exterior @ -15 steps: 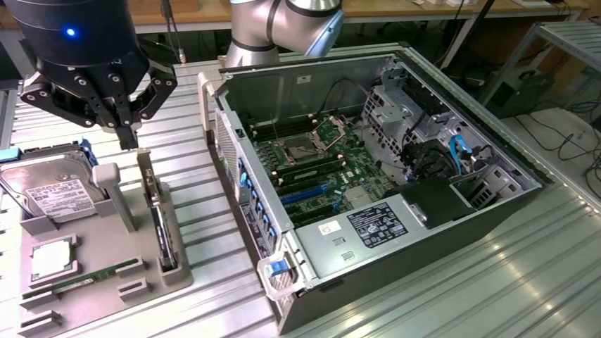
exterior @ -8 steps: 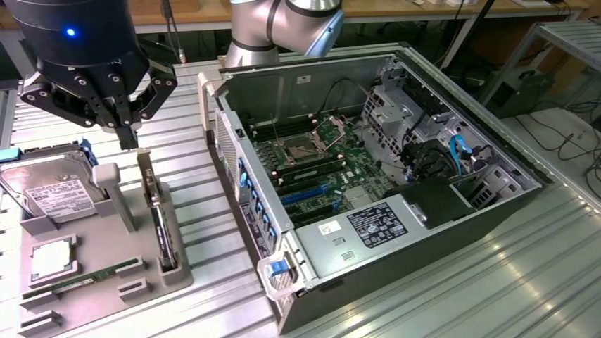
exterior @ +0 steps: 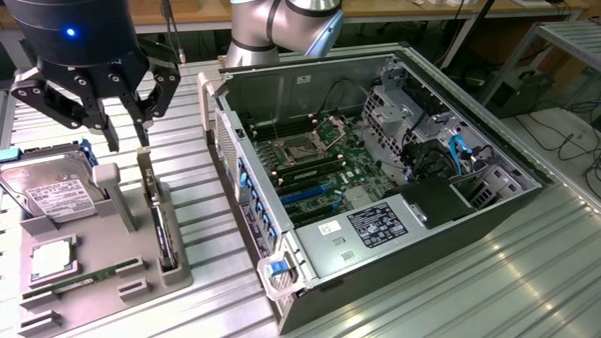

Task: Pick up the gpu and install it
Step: 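Pick up the gpu and move the gpu toward the slot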

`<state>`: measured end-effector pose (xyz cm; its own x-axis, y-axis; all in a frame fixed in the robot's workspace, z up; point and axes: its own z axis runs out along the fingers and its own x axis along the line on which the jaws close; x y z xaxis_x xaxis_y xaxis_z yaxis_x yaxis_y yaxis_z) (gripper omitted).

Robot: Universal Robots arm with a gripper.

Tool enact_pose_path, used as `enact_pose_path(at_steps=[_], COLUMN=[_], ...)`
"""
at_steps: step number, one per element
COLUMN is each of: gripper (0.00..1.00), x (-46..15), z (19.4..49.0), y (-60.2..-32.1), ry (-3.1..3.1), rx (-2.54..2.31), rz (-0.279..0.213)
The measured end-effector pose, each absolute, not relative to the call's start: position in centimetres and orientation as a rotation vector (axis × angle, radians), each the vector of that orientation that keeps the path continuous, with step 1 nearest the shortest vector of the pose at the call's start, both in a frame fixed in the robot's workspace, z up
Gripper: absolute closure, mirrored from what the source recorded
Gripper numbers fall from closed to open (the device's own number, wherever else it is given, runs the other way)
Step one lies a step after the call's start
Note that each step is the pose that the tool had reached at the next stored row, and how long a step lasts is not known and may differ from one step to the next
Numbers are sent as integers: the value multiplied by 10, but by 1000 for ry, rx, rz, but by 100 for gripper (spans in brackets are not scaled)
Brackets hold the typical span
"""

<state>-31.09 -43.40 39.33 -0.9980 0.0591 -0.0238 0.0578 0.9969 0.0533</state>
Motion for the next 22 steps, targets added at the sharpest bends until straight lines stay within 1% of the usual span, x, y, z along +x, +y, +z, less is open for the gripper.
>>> enact_pose_path(at_steps=[4, 5, 8, 10, 11, 22], gripper=[46, 46, 28, 28, 22, 22], x=[-311, -311, -311, -311, -311, -311], z=[393, 393, 393, 393, 393, 389], y=[-434, -434, -434, -434, -434, -435], ry=[3114, 3114, 3114, 3114, 3114, 3116], rx=[91, 91, 91, 91, 91, 3], rz=[82, 82, 82, 82, 82, 86])
